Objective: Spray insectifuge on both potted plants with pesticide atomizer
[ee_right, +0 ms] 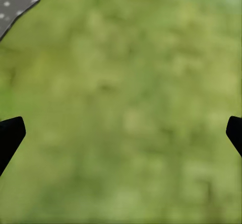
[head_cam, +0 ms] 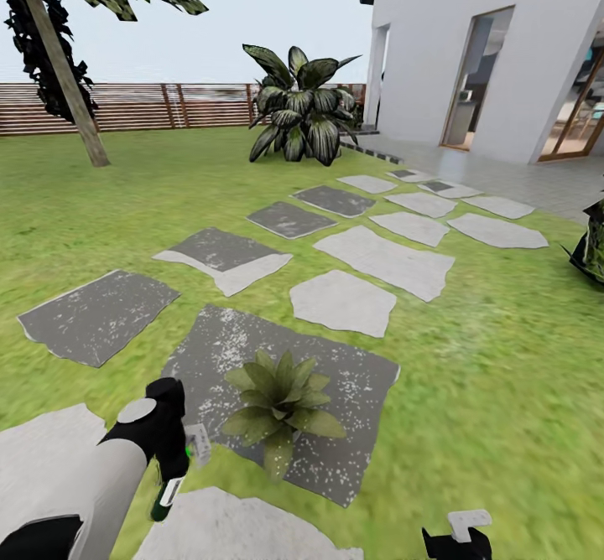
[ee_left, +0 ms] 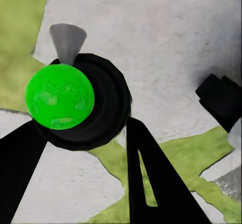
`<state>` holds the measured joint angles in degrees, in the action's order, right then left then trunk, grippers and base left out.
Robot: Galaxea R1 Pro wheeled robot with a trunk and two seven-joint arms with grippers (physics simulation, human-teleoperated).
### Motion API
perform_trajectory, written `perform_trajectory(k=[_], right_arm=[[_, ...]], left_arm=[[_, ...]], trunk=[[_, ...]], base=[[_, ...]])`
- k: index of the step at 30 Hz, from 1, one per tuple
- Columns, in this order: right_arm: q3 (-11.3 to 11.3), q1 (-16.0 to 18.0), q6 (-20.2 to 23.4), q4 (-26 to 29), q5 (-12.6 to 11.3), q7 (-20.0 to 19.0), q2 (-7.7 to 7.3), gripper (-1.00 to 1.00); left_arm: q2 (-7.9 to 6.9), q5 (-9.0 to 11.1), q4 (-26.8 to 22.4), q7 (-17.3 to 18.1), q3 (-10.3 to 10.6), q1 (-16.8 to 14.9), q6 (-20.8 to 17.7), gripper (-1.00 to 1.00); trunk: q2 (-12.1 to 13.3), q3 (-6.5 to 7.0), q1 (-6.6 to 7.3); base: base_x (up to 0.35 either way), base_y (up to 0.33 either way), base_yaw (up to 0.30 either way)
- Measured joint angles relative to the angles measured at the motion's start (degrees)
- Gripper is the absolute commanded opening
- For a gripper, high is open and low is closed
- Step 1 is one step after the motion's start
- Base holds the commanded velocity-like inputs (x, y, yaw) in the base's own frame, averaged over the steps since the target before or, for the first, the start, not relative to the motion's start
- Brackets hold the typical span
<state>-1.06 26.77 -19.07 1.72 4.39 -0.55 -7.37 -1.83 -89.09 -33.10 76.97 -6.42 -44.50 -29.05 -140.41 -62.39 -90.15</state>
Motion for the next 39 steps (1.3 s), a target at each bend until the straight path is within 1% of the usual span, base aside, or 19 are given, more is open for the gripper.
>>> perform_trajectory(k=[1,2,3,5,6,7,8,9,10,11,14,16,18,21,26,33,36,38,39], right_arm=[[0.0,0.0,0.0,0.0,0.0,0.0,0.00,1.00],[0.0,0.0,0.0,0.0,0.0,0.0,0.00,1.00],[0.0,0.0,0.0,0.0,0.0,0.0,0.00,1.00],[0.0,0.0,0.0,0.0,0.0,0.0,0.00,1.00],[0.0,0.0,0.0,0.0,0.0,0.0,0.00,1.00],[0.0,0.0,0.0,0.0,0.0,0.0,0.00,1.00],[0.0,0.0,0.0,0.0,0.0,0.0,0.00,1.00],[0.0,0.0,0.0,0.0,0.0,0.0,0.00,1.00],[0.0,0.0,0.0,0.0,0.0,0.0,0.00,1.00],[0.0,0.0,0.0,0.0,0.0,0.0,0.00,1.00],[0.0,0.0,0.0,0.0,0.0,0.0,0.00,1.00],[0.0,0.0,0.0,0.0,0.0,0.0,0.00,1.00],[0.0,0.0,0.0,0.0,0.0,0.0,0.00,1.00],[0.0,0.0,0.0,0.0,0.0,0.0,0.00,1.00],[0.0,0.0,0.0,0.0,0.0,0.0,0.00,1.00],[0.0,0.0,0.0,0.0,0.0,0.1,0.00,1.00],[0.0,0.0,0.0,0.0,0.0,0.1,0.00,1.00],[0.0,0.0,-0.1,0.0,0.0,0.1,-0.01,1.00],[0.0,0.0,-0.1,0.0,0.0,0.1,-0.01,1.00]], left_arm=[[-0.24,2.3,0.0,-1.0,0.0,0.0,0.0,-1.00],[-0.45,4.9,0.0,-3.4,-0.6,0.0,0.1,-1.00],[-0.51,6.8,0.0,-5.7,-1.6,0.0,0.1,-1.00],[-0.54,11.5,0.1,-12.5,-6.2,0.1,-0.1,-1.00],[-0.53,12.6,0.3,-14.2,-8.0,0.2,-0.2,-1.00],[-0.52,12.9,0.5,-15.2,-8.9,0.3,-0.2,-1.00],[-0.51,12.7,0.6,-15.6,-9.2,0.6,-0.2,-1.00],[-0.47,11.7,0.7,-15.8,-9.2,0.9,-0.2,-1.00],[-0.26,9.6,0.8,-15.8,-9.2,1.1,-0.3,-1.00],[-0.17,8.1,0.9,-15.6,-9.3,1.2,-0.3,-1.00],[-0.09,6.6,1.5,-15.4,-9.4,1.4,-0.4,-1.00],[0.08,6.3,5.5,-13.6,-9.5,1.6,-0.5,-1.00],[0.13,6.4,7.5,-13.0,-9.7,1.5,-0.5,-1.00],[0.07,6.9,7.9,-12.6,-9.8,1.4,-0.5,-1.00],[0.31,6.2,7.9,-12.7,-9.4,1.4,-0.5,-1.00],[-0.17,6.2,7.8,-12.8,-9.3,1.3,-0.5,-1.00],[-0.81,6.1,7.8,-13.0,-9.2,1.4,-0.4,-1.00],[-2.24,6.0,7.8,-13.2,-9.2,1.4,-0.3,-1.00],[-2.65,6.1,7.8,-13.2,-9.3,1.4,-0.4,-1.00]], trunk=[[0.0,0.00,0.00],[0.0,0.00,0.00],[0.0,0.00,0.00],[0.0,0.00,0.00],[0.0,0.00,0.00],[0.0,0.00,0.00],[0.0,0.00,0.00],[0.0,-0.01,0.00],[0.0,0.00,0.00],[0.0,0.00,0.00],[0.0,0.00,0.00],[0.0,-0.01,-0.01],[0.0,0.00,0.00],[0.0,0.00,0.00],[0.0,0.00,0.01],[0.0,0.00,0.01],[0.0,0.00,0.00],[0.0,0.00,0.00],[0.0,0.00,0.00]], base=[[0.000,0.000,0.000],[0.000,0.000,0.000],[0.000,0.000,0.000],[0.000,0.000,0.000],[0.000,0.000,0.000],[0.000,0.000,0.000],[0.000,0.000,0.000],[0.000,0.000,0.000],[0.000,0.000,0.000],[0.000,0.000,0.000],[0.000,0.000,0.000],[0.000,0.000,0.000],[0.000,0.000,0.000],[0.000,0.000,0.000],[0.043,0.035,0.000],[0.141,0.116,0.000],[0.008,0.007,-0.095],[0.001,0.001,-0.253],[0.001,0.001,-0.191]])
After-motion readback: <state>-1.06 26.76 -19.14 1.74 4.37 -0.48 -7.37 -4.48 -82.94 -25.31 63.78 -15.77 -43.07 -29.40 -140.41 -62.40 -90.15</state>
